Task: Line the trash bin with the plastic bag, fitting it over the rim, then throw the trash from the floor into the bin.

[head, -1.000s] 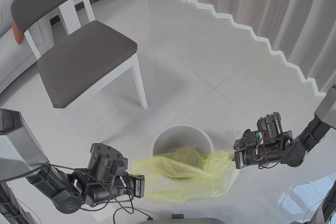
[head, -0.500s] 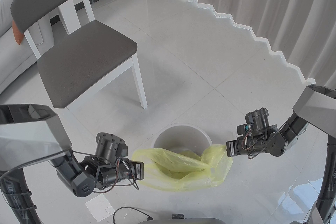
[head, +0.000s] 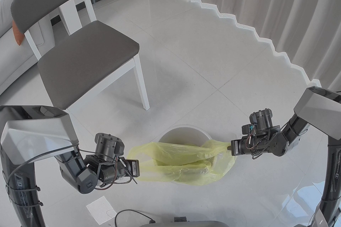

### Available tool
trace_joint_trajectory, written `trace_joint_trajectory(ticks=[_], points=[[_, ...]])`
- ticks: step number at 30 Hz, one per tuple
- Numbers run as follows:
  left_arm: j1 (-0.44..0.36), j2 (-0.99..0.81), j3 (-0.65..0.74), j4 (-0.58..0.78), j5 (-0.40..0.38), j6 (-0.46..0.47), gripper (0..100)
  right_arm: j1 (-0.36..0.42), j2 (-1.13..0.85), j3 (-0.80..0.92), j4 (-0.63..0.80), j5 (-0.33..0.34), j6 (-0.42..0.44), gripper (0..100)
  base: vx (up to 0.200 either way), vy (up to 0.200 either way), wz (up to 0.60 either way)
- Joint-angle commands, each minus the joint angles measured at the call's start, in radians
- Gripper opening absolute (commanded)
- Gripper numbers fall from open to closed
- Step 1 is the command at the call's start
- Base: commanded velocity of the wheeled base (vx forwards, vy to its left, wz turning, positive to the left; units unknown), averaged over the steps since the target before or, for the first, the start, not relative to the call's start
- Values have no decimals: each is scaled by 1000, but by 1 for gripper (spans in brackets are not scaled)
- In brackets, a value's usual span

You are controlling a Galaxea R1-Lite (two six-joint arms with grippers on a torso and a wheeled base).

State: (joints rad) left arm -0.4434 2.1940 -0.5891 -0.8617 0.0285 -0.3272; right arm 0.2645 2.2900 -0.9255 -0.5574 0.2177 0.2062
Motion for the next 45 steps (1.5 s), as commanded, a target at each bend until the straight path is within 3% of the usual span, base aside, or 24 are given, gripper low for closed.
trace_joint_trajectory(ticks=[1,9,16,28,36,45], points=[[-15,-103,98,-46,1,-4,0,2,-57,88,-12,0,-5,0,0,0,0],[-75,-243,258,-49,-2,-15,0,-7,-150,217,-13,2,-22,0,0,0,0],[-86,-206,295,-51,-2,-15,0,6,-156,289,-36,14,-37,0,0,0,0],[-60,46,186,-158,-1,28,0,25,26,155,-108,14,-36,0,0,0,0],[12,55,78,-152,-9,34,0,-37,0,63,-61,58,-34,0,0,0,0],[31,113,28,-160,-4,36,0,-65,-27,60,-50,77,-33,0,0,0,0]])
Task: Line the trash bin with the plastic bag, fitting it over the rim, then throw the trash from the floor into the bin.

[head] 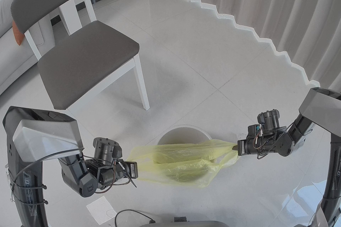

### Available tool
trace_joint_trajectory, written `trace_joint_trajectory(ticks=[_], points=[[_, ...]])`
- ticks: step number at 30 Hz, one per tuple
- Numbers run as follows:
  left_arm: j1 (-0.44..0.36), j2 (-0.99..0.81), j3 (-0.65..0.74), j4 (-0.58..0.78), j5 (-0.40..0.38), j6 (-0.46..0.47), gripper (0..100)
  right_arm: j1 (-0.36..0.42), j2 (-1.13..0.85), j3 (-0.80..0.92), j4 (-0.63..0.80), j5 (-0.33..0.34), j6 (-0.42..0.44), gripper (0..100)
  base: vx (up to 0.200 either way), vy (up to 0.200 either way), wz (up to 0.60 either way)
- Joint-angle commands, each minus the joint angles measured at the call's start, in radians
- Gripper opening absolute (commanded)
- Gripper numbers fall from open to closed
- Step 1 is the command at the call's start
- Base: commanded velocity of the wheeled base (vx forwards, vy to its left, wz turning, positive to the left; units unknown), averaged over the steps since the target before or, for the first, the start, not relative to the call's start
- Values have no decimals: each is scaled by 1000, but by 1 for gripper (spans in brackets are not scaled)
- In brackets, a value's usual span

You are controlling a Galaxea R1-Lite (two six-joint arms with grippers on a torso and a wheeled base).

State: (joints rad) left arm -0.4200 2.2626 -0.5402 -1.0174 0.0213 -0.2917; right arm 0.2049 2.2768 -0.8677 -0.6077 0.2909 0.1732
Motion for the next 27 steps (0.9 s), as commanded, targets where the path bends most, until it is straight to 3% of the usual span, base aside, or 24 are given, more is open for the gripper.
trace_joint_trajectory(ticks=[1,15,27], points=[[6,49,-23,-6,6,-1,0,-4,-10,7,0,4,-1,0,0,0,0],[-17,28,155,-132,6,0,0,1,-16,148,-12,4,-73,0,0,0,0],[-17,117,80,-182,11,48,0,7,41,68,-11,4,-75,0,0,0,0]])
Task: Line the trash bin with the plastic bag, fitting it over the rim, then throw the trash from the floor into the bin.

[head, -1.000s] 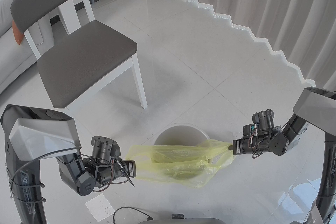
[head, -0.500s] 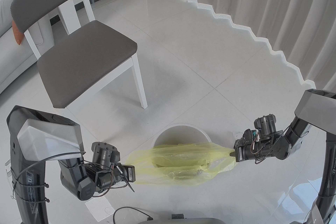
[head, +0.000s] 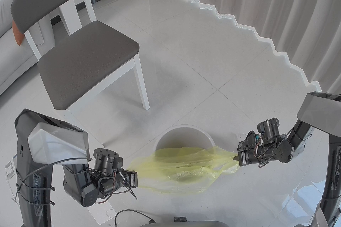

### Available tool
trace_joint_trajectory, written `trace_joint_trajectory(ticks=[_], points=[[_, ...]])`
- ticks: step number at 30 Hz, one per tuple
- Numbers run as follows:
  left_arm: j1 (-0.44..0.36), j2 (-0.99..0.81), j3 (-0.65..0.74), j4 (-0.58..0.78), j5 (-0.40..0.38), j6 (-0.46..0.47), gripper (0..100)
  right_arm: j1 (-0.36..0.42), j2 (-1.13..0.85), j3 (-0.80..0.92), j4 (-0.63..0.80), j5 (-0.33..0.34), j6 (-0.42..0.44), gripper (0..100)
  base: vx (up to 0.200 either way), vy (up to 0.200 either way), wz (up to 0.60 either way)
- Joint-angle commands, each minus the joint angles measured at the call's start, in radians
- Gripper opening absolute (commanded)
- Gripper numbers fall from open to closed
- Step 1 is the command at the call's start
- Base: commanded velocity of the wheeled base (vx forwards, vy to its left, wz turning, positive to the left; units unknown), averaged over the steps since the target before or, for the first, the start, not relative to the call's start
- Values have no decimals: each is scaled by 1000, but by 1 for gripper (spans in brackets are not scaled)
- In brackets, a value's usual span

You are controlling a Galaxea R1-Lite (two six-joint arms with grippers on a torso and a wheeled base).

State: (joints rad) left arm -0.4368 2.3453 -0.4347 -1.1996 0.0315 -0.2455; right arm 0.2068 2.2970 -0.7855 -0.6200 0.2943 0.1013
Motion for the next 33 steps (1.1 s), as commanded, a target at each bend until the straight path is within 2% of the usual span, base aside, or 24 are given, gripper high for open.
trace_joint_trajectory(ticks=[1,2,3,7,12,15,22,23,28,29,33], points=[[-2,37,-27,-2,1,2,0,5,21,-11,3,0,-5,0,0,0,0],[-2,38,-30,-2,1,2,0,5,21,-9,5,0,-6,0,0,0,0],[-5,38,-35,-3,1,2,0,5,21,-6,0,0,-8,100,0,0,0],[-14,28,-33,-17,1,2,0,-3,7,31,0,0,-22,100,0,0,0],[-13,14,-19,-69,1,3,0,-53,-131,137,8,2,-109,100,0,0,0],[-13,20,-33,-74,1,5,0,-78,-192,163,11,2,-129,100,0,0,0],[-14,42,-56,-74,2,28,0,-56,-278,167,6,3,-129,100,0,0,0],[-14,51,-56,-75,1,45,100,-9,-294,167,0,3,-123,100,0,0,0],[-8,51,-21,-110,2,48,100,123,-314,164,-3,-1,-121,100,0,0,0],[-7,51,-19,-114,2,48,100,128,-314,163,-3,-3,-121,100,0,0,0],[-5,60,45,-193,5,49,100,249,-298,118,-32,-18,-127,100,0,0,0]])
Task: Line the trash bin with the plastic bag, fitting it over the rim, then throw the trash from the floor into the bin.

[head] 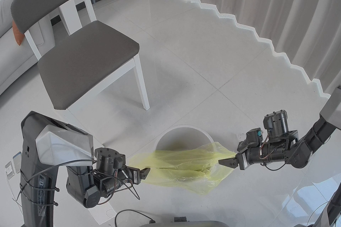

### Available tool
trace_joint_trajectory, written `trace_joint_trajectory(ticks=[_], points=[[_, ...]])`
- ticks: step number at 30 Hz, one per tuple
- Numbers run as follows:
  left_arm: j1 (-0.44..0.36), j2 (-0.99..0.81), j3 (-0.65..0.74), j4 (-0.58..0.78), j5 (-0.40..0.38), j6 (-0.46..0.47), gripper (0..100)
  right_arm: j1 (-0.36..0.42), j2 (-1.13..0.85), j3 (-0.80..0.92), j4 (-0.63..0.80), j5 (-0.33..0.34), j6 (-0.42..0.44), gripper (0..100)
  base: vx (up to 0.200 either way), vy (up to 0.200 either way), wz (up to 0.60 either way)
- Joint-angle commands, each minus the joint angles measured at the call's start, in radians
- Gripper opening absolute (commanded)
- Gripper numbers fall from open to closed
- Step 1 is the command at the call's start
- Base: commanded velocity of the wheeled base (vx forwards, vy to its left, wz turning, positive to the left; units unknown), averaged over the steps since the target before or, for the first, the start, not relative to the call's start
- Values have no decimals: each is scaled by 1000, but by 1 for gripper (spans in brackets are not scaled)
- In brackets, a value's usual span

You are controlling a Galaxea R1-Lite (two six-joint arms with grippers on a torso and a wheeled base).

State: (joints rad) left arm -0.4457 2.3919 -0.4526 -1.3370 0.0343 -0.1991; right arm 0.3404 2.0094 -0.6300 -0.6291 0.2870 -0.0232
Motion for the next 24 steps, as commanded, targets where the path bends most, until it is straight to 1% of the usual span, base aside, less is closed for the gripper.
trace_joint_trajectory(ticks=[1,3,6,9,11,13,14,16,17,19,24], points=[[4,20,75,-68,3,3,100,135,-1,-48,-29,-19,-3,100,0,0,0],[1,30,101,-102,10,4,100,181,34,-74,-34,-58,-6,100,0,0,0],[-4,38,138,-168,24,21,100,236,81,-106,-30,-100,-24,100,0,0,0],[-5,38,175,-229,35,29,100,261,124,-140,-27,-132,-78,100,0,0,0],[-5,27,192,-234,35,29,100,264,146,-160,-29,-152,-116,100,0,0,0],[-2,10,210,-234,36,33,100,262,161,-180,-20,-157,-146,100,0,0,0],[-2,10,210,-234,36,33,100,262,161,-180,-20,-157,-146,100,0,0,0],[4,1,216,-234,36,61,100,261,193,-209,-18,-157,-184,100,0,0,0],[4,0,216,-234,36,64,100,261,197,-214,-18,-157,-190,100,0,0,0],[-1,-20,218,-234,50,73,100,256,227,-258,0,-157,-231,100,0,0,0],[-7,-33,216,-234,52,72,100,253,281,-352,45,-152,-258,100,0,0,0]])
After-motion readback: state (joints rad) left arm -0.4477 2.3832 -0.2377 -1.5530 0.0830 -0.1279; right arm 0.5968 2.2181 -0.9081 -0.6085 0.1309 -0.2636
